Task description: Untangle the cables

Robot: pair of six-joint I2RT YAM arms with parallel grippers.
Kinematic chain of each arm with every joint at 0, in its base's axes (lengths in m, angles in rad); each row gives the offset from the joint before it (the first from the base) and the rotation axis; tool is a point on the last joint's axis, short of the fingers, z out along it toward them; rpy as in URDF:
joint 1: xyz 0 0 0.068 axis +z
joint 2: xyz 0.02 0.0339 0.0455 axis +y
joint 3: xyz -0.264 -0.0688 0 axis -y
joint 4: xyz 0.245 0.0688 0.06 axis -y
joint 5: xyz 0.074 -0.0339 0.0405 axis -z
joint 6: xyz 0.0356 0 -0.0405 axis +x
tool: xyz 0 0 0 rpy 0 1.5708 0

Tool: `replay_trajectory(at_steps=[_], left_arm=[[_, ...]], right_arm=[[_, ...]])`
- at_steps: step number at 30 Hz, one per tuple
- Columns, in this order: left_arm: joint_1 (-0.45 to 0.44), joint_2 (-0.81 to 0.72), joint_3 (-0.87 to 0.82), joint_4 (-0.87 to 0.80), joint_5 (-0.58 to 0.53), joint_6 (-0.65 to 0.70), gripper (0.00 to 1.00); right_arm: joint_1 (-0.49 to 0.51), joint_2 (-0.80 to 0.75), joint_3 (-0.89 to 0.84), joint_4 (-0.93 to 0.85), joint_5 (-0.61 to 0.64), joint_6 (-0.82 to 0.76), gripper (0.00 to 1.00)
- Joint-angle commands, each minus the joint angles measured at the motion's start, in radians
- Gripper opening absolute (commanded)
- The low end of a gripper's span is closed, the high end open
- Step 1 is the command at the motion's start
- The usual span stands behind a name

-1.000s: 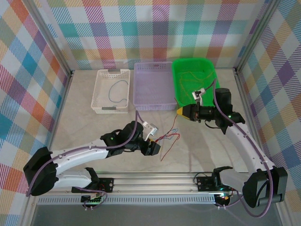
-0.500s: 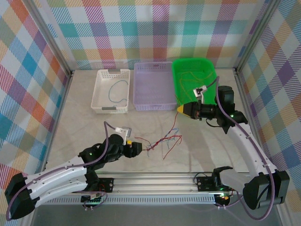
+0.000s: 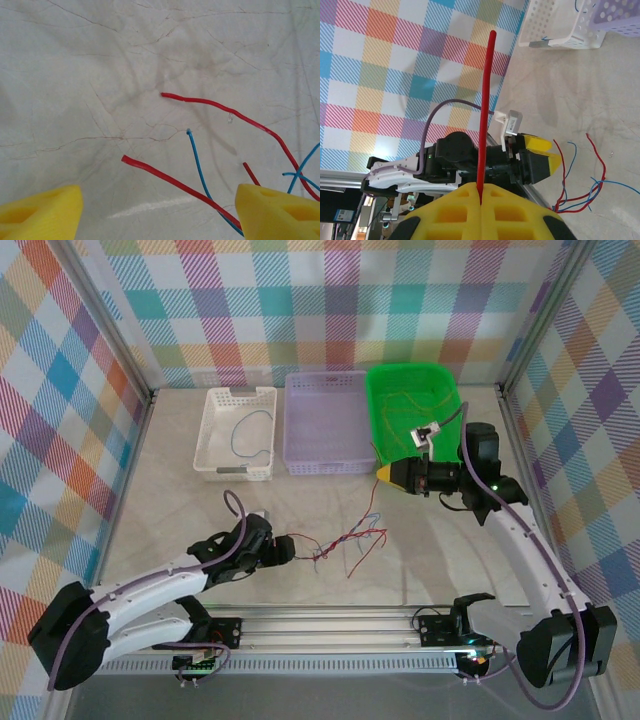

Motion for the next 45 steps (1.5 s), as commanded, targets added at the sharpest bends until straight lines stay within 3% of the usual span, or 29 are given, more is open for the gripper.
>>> replay_trajectory(at_steps=[1, 7, 14, 17, 18, 25, 32, 37, 40, 42, 45], left_arm=[[0.013, 0.031, 0.040, 0.006, 0.033, -0.021, 0.75], [0.014, 0.073, 0.027, 0.076, 0.089, -0.043, 0.60], [0.014, 0.089, 0.023, 0.110, 0.094, -0.051, 0.24], [0.013, 0.088, 0.027, 0.116, 0.089, -0.053, 0.02], [0.014, 0.087, 0.030, 0.114, 0.087, -0.052, 0.00], [0.028, 0.019, 0.068, 0.015, 0.060, -0.010, 0.00], [0.205, -0.276, 0.130, -0.230, 0.064, 0.028, 0.00], [0.264, -0.353, 0.191, -0.267, 0.156, 0.019, 0.00], [0.264, -0.315, 0.186, -0.205, 0.237, -0.029, 0.00], [0.264, -0.291, 0.175, -0.165, 0.262, -0.056, 0.00], [0.264, -0.275, 0.182, -0.145, 0.256, -0.067, 0.00]], right_arm=[[0.008, -0.027, 0.016, 0.004, -0.036, -0.003, 0.00], [0.009, -0.034, 0.009, 0.012, -0.028, 0.005, 0.00], [0.008, -0.038, 0.003, 0.026, -0.026, 0.017, 0.00], [0.009, -0.039, 0.001, 0.024, -0.022, 0.016, 0.00], [0.009, -0.041, 0.001, 0.021, -0.019, 0.013, 0.00], [0.005, -0.039, 0.003, -0.065, 0.083, -0.043, 0.00], [-0.038, 0.005, -0.025, -0.242, 0.399, -0.154, 0.00], [-0.049, 0.085, -0.062, -0.263, 0.509, -0.199, 0.00], [-0.049, 0.125, -0.064, -0.258, 0.496, -0.229, 0.00], [-0.050, 0.125, -0.068, -0.234, 0.450, -0.239, 0.08], [-0.048, 0.071, -0.086, -0.176, 0.375, -0.236, 0.41]])
